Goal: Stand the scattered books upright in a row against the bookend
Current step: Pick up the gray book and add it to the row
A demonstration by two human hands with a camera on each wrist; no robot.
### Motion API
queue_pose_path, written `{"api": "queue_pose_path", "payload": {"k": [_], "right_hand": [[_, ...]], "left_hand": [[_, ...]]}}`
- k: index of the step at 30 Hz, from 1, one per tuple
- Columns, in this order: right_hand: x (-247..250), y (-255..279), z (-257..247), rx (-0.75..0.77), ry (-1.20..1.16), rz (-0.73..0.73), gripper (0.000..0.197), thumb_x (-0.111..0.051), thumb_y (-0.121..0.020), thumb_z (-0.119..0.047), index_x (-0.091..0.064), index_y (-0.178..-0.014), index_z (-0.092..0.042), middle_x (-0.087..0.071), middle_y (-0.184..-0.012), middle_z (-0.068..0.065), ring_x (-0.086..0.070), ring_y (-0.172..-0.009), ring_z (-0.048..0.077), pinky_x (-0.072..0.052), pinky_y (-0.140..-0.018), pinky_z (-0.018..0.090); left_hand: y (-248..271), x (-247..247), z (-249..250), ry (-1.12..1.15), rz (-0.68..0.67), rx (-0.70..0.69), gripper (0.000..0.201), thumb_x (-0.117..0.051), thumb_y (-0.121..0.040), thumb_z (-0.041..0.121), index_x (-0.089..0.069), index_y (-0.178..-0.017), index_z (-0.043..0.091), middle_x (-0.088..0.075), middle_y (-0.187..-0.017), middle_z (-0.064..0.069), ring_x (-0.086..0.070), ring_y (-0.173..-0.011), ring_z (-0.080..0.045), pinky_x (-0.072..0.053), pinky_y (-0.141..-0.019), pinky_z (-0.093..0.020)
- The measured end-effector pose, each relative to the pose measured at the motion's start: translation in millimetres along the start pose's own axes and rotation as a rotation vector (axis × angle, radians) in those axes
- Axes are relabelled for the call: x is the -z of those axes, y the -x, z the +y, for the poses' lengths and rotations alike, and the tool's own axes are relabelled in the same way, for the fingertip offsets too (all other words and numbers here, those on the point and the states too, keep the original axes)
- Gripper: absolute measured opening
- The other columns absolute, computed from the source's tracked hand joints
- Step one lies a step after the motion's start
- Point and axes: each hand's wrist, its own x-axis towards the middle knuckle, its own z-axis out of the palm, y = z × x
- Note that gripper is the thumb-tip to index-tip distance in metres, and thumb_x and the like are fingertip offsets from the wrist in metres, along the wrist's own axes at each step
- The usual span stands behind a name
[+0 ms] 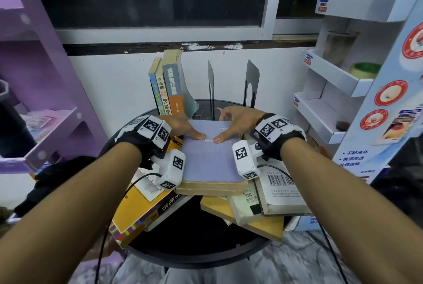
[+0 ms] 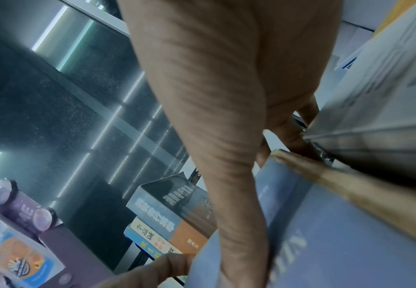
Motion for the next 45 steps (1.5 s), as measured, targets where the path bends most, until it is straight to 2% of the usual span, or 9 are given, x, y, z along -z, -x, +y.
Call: {"api": "queue_pose_path", "payload": {"k": [5,9,11,20,27,30,33,40,45], "right_hand": [[-1,-2,-1,0.019,-0.063,0.031,0.07,-0.09,-0.057,-0.043,-0.055,-0.113,-0.02,-0.062,-0.111,0.0,-0.061,-0.094,0.017,-0.055,-0.087,0.039],[2,-1,-4,0.038,-0.079,0.048,0.074,-0.09,-0.056,-0.046,-0.055,-0.117,-0.022,-0.062,-0.114,0.0,-0.062,-0.103,0.02,-0.052,-0.094,0.04],[4,1,-7,0.054,-0.104,0.056,0.075,-0.089,-0.058,-0.044,-0.056,-0.121,-0.022,-0.062,-0.115,-0.003,-0.061,-0.104,0.017,-0.051,-0.094,0.035],[26,12,-32,0.154,-0.218,0.184,0.059,-0.091,-0.061,-0.03,-0.062,-0.109,-0.015,-0.067,-0.092,-0.005,-0.063,-0.08,0.012,-0.051,-0.059,0.018],[37,8,-52,0.301,-0.245,0.406,0.072,-0.094,-0.054,-0.027,-0.056,-0.114,-0.021,-0.06,-0.108,-0.004,-0.058,-0.099,0.016,-0.051,-0.081,0.025],[32,7,-58,0.339,-0.256,0.504,0.072,-0.094,-0.054,-0.025,-0.057,-0.115,-0.022,-0.059,-0.11,-0.006,-0.056,-0.101,0.015,-0.048,-0.077,0.019],[19,4,-62,0.39,-0.237,0.553,0.072,-0.094,-0.053,-0.022,-0.058,-0.116,-0.023,-0.058,-0.111,0.001,-0.055,-0.103,0.018,-0.049,-0.089,0.032],[7,-2,-62,0.318,-0.352,0.609,0.113,-0.095,-0.051,-0.026,-0.031,-0.145,-0.02,-0.047,-0.135,0.01,-0.046,-0.124,0.02,-0.038,-0.099,0.026],[-15,-13,-52,0.137,-0.535,0.642,0.08,-0.091,-0.058,-0.034,-0.052,-0.125,-0.013,-0.064,-0.119,0.002,-0.06,-0.11,0.019,-0.052,-0.091,0.035]], "left_hand": [[38,-5,20,0.097,0.086,-0.023,0.045,-0.088,-0.065,0.024,-0.055,-0.093,0.012,-0.064,-0.114,-0.013,-0.061,-0.106,-0.031,-0.049,-0.098,-0.046],[28,6,4,0.177,0.144,-0.045,0.112,-0.096,-0.024,0.05,-0.049,-0.116,0.009,-0.065,-0.113,-0.011,-0.064,-0.101,-0.031,-0.053,-0.089,-0.05],[22,11,-3,0.279,0.118,-0.074,0.12,-0.098,-0.021,0.044,-0.05,-0.124,0.006,-0.067,-0.112,-0.012,-0.066,-0.101,-0.034,-0.054,-0.086,-0.053],[65,35,19,0.446,0.165,-0.206,0.1,-0.099,-0.024,0.029,-0.065,-0.116,0.011,-0.071,-0.11,-0.013,-0.068,-0.099,-0.039,-0.053,-0.084,-0.058],[91,49,26,0.605,0.301,-0.317,0.08,-0.093,-0.03,0.015,-0.07,-0.107,0.009,-0.073,-0.106,-0.011,-0.068,-0.1,-0.035,-0.053,-0.09,-0.052],[91,51,22,0.647,0.368,-0.36,0.089,-0.093,-0.025,0.013,-0.068,-0.11,0.01,-0.072,-0.108,-0.011,-0.068,-0.101,-0.034,-0.054,-0.087,-0.053],[86,50,9,0.627,0.418,-0.383,0.103,-0.096,-0.018,0.017,-0.062,-0.114,0.01,-0.068,-0.113,-0.013,-0.064,-0.106,-0.035,-0.054,-0.085,-0.057],[94,39,6,0.668,0.483,-0.394,0.084,-0.084,-0.048,-0.012,-0.051,-0.123,0.004,-0.063,-0.116,-0.013,-0.06,-0.109,-0.03,-0.056,-0.084,-0.048],[87,28,10,0.686,0.555,-0.44,0.065,-0.079,-0.06,-0.015,-0.047,-0.106,0.016,-0.059,-0.107,-0.007,-0.058,-0.104,-0.025,-0.055,-0.082,-0.04]]}}
